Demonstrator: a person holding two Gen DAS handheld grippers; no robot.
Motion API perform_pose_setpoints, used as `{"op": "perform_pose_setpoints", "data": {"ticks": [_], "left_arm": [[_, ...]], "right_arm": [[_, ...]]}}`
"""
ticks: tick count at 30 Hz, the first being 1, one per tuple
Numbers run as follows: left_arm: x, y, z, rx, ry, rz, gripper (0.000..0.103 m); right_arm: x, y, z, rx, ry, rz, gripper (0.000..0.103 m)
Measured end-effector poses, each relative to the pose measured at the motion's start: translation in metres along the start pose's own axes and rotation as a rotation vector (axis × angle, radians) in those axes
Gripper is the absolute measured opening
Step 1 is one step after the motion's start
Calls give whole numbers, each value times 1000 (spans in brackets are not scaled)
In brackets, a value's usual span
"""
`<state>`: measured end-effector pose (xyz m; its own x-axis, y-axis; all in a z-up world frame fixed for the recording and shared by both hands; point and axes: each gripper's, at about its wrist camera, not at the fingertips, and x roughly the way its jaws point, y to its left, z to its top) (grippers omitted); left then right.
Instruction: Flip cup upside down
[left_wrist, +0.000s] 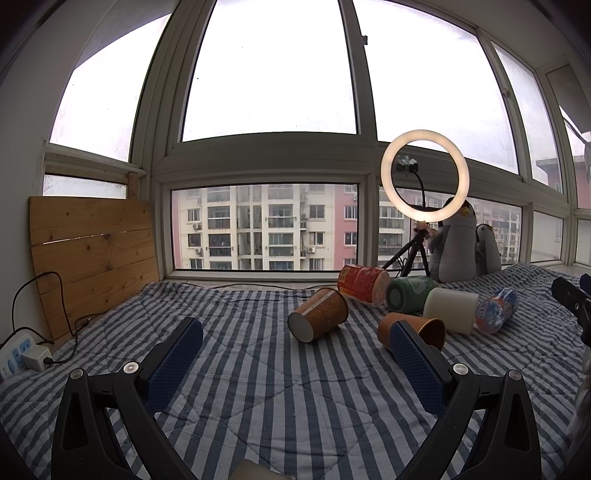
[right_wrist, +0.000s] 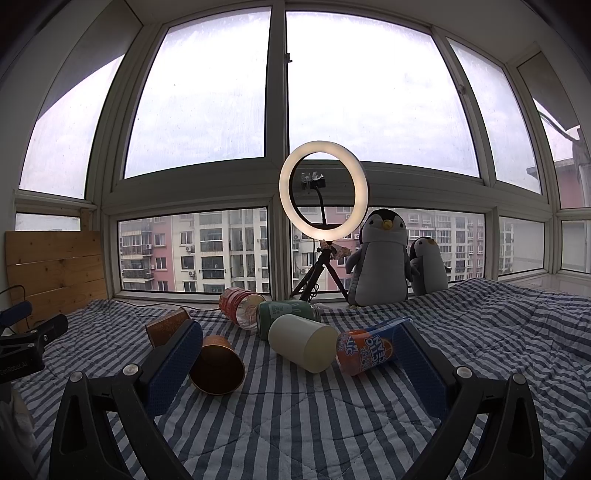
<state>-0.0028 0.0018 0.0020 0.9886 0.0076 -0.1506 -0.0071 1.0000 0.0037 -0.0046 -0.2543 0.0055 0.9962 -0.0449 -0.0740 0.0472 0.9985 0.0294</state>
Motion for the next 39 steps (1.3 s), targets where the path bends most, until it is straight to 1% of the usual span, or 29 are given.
{"op": "perform_pose_setpoints", "data": {"ticks": [14,27,35,39], "left_arm": [[0,1,-1,0,2,0,102],[7,1,-4,-1,29,1,102],[13,-1,-4,1,53,-14,102],[17,-2,-4,2,71,-19,102]], "right_arm": [[0,0,0,3,4,0,102],[2,-2,-1,23,18,4,102],[9,-7,-1,50,52,16,102],[16,-10,-2,68,88,32,102]]}}
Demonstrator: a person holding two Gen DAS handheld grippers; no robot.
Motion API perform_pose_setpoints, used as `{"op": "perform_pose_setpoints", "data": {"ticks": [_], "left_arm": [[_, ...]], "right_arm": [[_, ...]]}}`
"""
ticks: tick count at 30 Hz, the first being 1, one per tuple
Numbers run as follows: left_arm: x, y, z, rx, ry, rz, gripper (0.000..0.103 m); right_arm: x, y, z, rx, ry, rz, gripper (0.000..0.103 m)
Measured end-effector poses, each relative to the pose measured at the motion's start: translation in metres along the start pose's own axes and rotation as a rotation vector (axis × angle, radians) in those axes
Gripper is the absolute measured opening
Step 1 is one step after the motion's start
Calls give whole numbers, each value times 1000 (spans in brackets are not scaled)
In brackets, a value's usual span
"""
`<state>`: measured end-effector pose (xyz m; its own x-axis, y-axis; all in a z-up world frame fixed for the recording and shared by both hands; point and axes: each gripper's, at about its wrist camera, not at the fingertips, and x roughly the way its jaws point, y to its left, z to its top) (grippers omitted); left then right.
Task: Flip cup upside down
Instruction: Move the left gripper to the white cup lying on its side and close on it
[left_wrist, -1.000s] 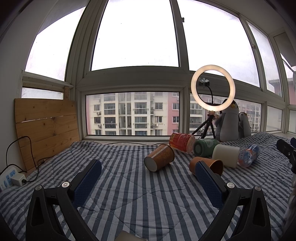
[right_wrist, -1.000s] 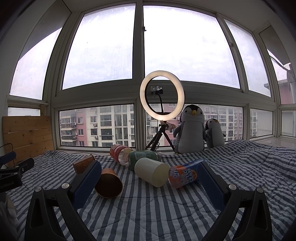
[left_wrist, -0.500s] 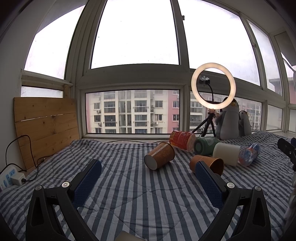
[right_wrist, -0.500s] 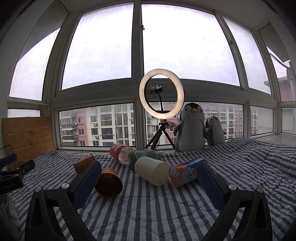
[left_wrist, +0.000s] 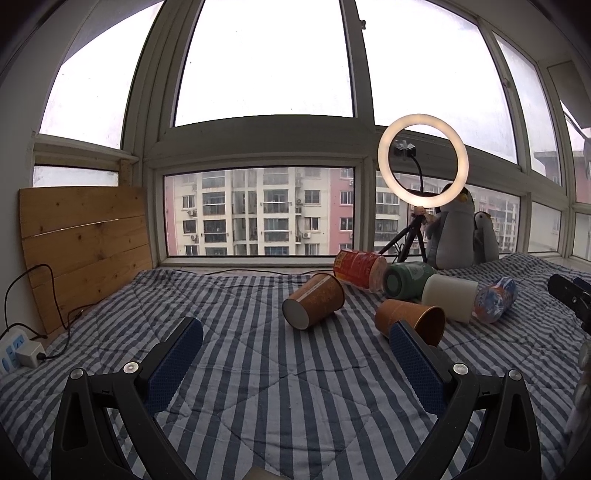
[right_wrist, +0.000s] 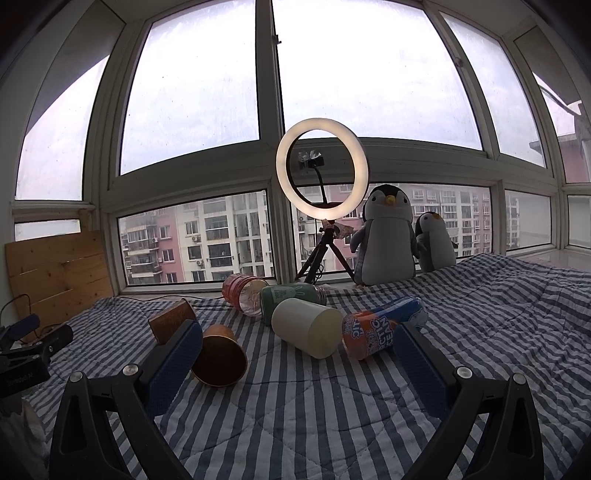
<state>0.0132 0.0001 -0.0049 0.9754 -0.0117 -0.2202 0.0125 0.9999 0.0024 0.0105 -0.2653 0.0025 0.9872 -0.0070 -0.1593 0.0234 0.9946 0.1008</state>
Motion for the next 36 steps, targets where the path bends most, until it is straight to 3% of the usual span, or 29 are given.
{"op": "perform_pose_setpoints", "data": {"ticks": [10,18,24,29,33,36], "left_arm": [[9,-1,-1,2,44,-30,102],[41,-11,9,27,200,-84,102],[71,-72,48,176,267,-136,102],[118,-132,80,218,346,-202,102],[165,-175,96,220,431,-238,102],[205,-201,103,196,485,-242,102]], "right_arm": [[28,-18,14,43,139,45,102],[33,-48,30,26,195,39,102],[33,-82,26,66,248,66,102],[30,-96,21,53,244,68,101],[34,-105,16,72,255,96,89],[39,-108,10,89,269,123,74]]}}
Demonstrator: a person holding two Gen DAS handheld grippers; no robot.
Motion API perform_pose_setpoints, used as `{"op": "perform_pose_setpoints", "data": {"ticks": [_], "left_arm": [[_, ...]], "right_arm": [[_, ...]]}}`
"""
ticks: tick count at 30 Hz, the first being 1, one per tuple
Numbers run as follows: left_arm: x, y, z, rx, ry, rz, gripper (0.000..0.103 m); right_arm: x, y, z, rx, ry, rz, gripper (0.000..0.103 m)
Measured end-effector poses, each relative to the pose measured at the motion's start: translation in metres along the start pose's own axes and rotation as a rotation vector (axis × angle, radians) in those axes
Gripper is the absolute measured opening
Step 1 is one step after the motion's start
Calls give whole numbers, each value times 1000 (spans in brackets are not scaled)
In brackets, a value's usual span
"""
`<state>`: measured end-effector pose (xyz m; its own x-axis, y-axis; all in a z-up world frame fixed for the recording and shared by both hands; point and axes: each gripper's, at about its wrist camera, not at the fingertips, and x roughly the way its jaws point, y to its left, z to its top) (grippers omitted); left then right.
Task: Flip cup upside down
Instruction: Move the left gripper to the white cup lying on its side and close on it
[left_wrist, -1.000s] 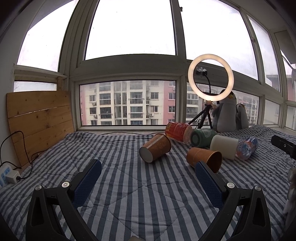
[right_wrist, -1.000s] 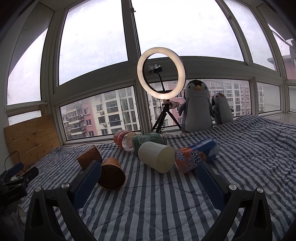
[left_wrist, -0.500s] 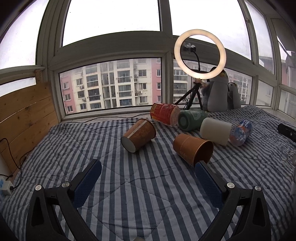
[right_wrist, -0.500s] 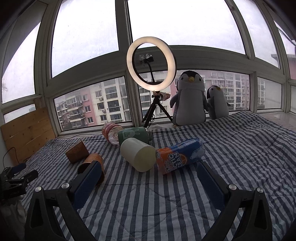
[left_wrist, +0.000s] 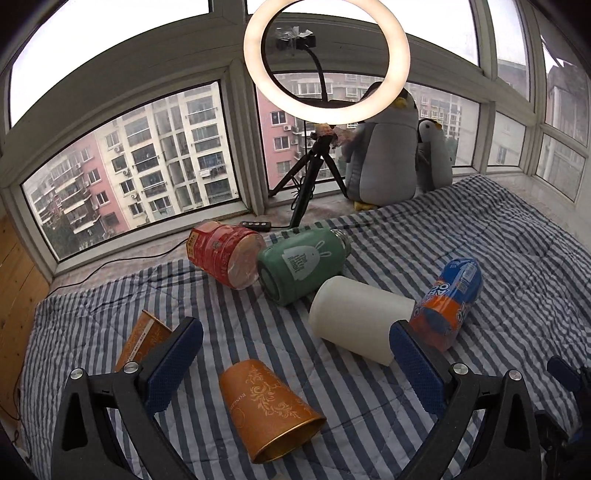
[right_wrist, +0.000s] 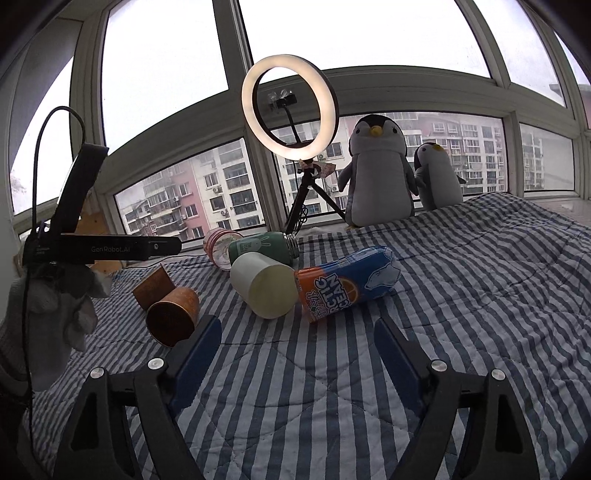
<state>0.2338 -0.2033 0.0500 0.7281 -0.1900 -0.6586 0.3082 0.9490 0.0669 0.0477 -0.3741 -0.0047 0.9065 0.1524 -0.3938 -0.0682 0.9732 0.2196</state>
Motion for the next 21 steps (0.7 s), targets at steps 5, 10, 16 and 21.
{"op": "perform_pose_setpoints", "data": {"ticks": [5,10,16,21], "left_arm": [[63,1,32,-106,157,-70,88],[106,-1,45,-164,236,-136,84],[137,-20,46,-140,323,-157,69],[147,-29,42,-106,376,-160,64]], "right_arm": [[2,1,-4,-2,3,35,69],[-7,2,-3,-17,-38,36,69],[-13,0,-3,-6,-64,39,69],[-18,0,-2,-10,-94,30,69]]}}
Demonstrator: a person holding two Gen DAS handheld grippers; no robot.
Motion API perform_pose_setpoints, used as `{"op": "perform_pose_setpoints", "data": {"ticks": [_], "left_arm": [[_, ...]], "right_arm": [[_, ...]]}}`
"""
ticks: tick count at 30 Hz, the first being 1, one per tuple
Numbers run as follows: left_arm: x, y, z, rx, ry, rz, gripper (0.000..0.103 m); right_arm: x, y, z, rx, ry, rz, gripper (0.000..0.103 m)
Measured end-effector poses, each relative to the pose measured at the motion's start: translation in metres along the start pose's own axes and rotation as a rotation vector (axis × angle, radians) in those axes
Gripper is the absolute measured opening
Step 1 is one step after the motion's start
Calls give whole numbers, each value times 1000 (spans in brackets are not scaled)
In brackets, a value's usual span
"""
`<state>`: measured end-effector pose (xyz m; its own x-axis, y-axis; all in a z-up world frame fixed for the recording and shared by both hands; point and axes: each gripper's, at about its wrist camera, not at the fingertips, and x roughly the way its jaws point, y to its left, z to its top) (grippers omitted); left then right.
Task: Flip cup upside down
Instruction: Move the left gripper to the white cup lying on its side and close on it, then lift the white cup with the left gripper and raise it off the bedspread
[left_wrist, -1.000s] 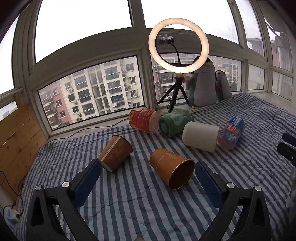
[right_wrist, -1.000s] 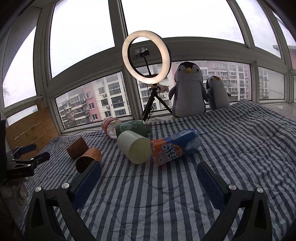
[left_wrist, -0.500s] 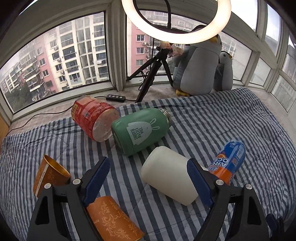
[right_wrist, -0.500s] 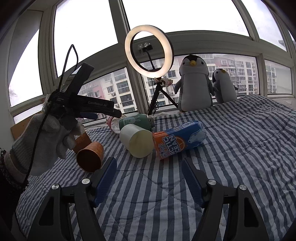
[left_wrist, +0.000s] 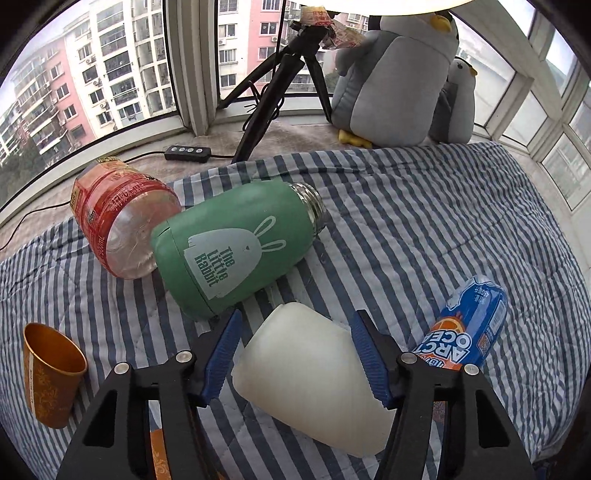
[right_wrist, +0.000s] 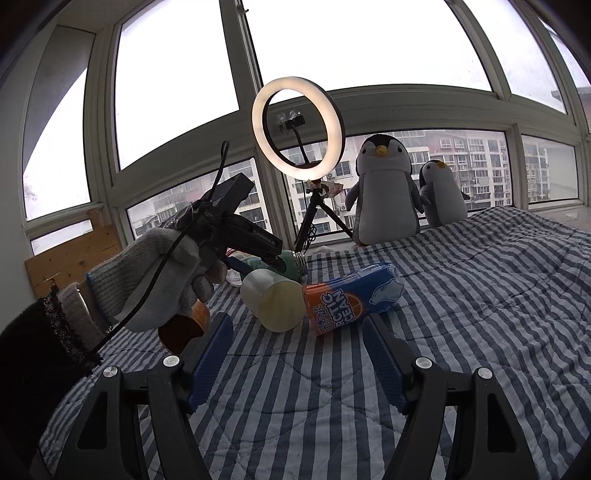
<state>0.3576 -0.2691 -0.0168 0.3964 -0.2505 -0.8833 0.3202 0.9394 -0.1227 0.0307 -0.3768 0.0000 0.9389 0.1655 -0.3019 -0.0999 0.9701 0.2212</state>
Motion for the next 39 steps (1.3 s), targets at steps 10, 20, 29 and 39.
{"op": "perform_pose_setpoints", "data": {"ticks": [10,20,29,39], "left_arm": [[-28,1,-31,20,8,-71,65],[-70,-9,-77,90,-32,-70,67],[-93,-6,-126,96,-25,-118,68],[-110,-19,-186,142,4,-235,68]], "right_arm": [[-1,0,1,1,-9,-16,69],[1,-6,2,17,-7,-44,69],[4,-8,2,24,2,-63,69],[8,-10,1,29,14,-69,69]]}}
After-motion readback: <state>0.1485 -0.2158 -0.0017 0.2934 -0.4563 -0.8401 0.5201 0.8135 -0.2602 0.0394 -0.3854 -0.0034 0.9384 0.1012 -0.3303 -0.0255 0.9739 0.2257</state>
